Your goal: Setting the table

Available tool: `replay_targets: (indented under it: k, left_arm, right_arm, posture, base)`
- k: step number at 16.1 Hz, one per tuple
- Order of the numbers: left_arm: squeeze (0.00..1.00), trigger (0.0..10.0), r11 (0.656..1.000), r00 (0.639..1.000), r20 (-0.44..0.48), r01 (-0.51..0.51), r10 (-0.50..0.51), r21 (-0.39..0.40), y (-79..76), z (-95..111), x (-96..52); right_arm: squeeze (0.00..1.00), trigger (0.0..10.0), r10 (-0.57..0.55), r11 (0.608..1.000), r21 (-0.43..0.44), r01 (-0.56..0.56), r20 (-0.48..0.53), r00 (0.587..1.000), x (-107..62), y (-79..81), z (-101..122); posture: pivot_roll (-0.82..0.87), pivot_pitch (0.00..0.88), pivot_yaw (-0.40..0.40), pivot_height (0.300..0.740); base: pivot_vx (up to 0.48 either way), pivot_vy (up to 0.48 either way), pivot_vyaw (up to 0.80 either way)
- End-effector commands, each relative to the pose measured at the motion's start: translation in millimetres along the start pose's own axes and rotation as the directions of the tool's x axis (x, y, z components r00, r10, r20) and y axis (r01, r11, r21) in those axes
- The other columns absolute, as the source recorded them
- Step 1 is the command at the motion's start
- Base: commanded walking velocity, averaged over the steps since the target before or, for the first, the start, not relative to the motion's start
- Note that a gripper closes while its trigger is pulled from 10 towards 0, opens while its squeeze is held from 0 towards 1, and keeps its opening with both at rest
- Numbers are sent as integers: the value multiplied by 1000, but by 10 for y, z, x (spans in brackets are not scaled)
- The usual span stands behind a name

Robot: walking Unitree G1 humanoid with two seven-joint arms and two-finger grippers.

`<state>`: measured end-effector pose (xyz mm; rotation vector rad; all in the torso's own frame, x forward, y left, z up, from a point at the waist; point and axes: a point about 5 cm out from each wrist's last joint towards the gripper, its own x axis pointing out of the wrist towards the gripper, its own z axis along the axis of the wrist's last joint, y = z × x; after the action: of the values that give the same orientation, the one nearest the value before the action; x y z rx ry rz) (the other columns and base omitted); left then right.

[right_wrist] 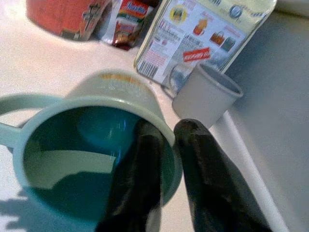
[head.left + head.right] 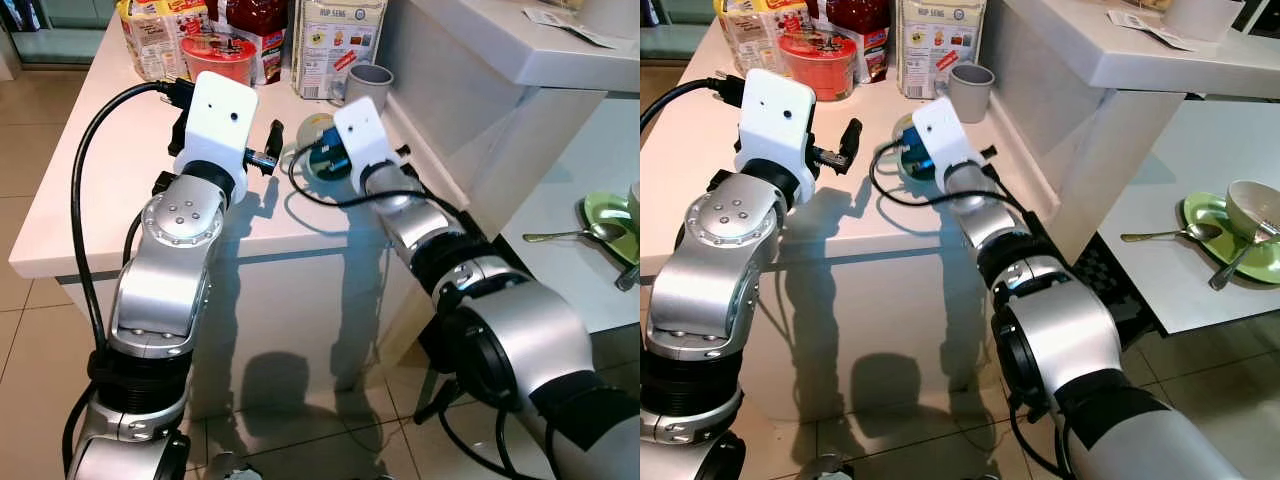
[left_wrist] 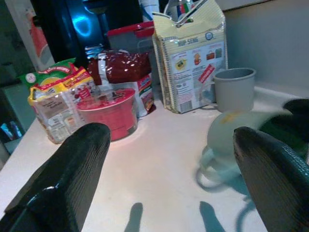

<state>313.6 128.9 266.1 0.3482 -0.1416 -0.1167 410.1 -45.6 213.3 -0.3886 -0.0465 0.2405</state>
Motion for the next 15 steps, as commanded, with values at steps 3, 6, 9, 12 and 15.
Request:
replay_targets:
  k: [3, 6, 9, 12, 15]
  left_arm:
    - [0, 10000, 1000, 1000, 28, 12, -12, -6, -46, 63, 45]
    - [0, 10000, 1000, 999, 36, 18, -18, -10, -58, 61, 78]
    - [0, 10000, 999, 999, 38, 29, -29, -14, -77, 49, 106]
    - [0, 10000, 999, 999, 9, 43, -43, -33, -71, -81, 142]
    - [0, 10000, 999, 999, 24, 40, -40, -4, 32, -271, 199]
  right_arm:
    - [0, 0, -23, 996, 86, 14, 111, 994, 47, -164, 314]
    - [0, 0, -16, 990, 138, -6, 158, 987, 62, -281, 480]
    - [0, 0, -17, 985, 172, -12, 169, 985, 61, -406, 512]
    - [0, 0, 14, 976, 212, -59, 208, 978, 54, -485, 601]
    - [0, 0, 93, 959, 243, -143, 209, 974, 41, -501, 554]
  posture:
    - [228, 25, -132, 740]
    - [205, 0, -131, 740]
    - [193, 0, -130, 740]
    - [193, 0, -137, 740]
    - [188, 0, -140, 740]
  base:
    - [0, 0, 0]
    - [0, 0, 0]
    - [0, 0, 0]
    - [0, 0, 0]
    - [0, 0, 0]
